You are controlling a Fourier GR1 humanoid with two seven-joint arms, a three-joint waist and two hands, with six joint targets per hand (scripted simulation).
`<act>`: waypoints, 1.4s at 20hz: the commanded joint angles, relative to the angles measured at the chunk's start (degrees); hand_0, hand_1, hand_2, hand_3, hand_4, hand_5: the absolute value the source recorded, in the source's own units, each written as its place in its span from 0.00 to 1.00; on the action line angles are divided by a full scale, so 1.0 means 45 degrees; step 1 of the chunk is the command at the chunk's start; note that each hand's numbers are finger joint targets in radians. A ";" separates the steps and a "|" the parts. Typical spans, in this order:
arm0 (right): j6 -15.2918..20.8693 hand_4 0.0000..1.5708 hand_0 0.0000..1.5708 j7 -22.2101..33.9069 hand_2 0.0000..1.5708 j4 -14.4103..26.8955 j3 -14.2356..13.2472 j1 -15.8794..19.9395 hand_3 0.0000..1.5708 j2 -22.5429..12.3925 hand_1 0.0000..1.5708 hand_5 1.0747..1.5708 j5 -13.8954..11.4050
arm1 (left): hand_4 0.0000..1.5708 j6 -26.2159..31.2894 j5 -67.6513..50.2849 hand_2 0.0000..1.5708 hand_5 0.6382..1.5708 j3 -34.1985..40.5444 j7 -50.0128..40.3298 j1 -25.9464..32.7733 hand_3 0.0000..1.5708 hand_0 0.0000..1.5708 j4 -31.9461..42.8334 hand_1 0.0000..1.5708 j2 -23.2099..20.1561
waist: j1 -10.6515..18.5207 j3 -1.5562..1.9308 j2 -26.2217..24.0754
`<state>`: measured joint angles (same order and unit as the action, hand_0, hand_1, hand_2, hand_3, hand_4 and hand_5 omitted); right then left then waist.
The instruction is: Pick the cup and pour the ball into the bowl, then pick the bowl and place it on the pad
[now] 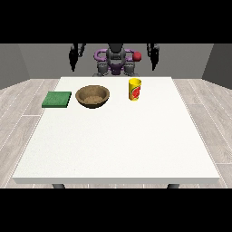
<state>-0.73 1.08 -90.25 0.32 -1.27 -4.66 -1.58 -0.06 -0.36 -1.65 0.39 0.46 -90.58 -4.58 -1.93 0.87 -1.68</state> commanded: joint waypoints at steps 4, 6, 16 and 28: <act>-0.0090 0.00 0.00 0.0953 0.00 -0.1151 -0.0142 0.0206 0.00 -0.0438 0.00 1.00 0.0118 | 0.00 0.0020 -0.0070 0.00 0.99 0.0105 -0.0990 -0.0224 0.00 0.00 -0.1134 0.00 -0.0403 | -0.0052 -0.0144 -0.2843; -0.0137 0.00 0.00 0.1359 0.00 -0.1414 -0.0205 0.0288 0.00 -0.0611 0.00 1.00 0.0156 | 0.00 0.0005 -0.0116 0.00 0.99 0.0151 -0.1416 -0.0253 0.00 0.00 -0.1356 0.00 -0.0498 | -0.0038 -0.0177 -0.3445; -0.2569 0.00 0.00 0.0393 0.00 -0.1497 -0.3028 0.0601 0.00 -0.1963 0.00 1.00 0.3482 | 0.00 0.0472 -0.2297 0.00 0.97 0.2522 -0.0726 -0.1840 0.00 0.00 -0.1472 0.00 -0.0862 | -0.0089 -0.0193 -0.0073; -0.3275 0.00 0.00 -0.2019 0.00 -0.0033 -0.3233 0.1241 0.00 -0.1808 0.00 1.00 0.3193 | 0.00 0.0264 -0.0924 0.00 0.95 0.2260 0.4547 -0.2113 0.00 0.00 0.2402 0.00 0.0197 | -0.0493 -0.0196 0.1966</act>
<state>-14.00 -5.32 -92.13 -13.10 3.24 -12.12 12.17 0.63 -5.44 8.29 12.76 -9.08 -86.15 -4.89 -3.58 0.00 4.76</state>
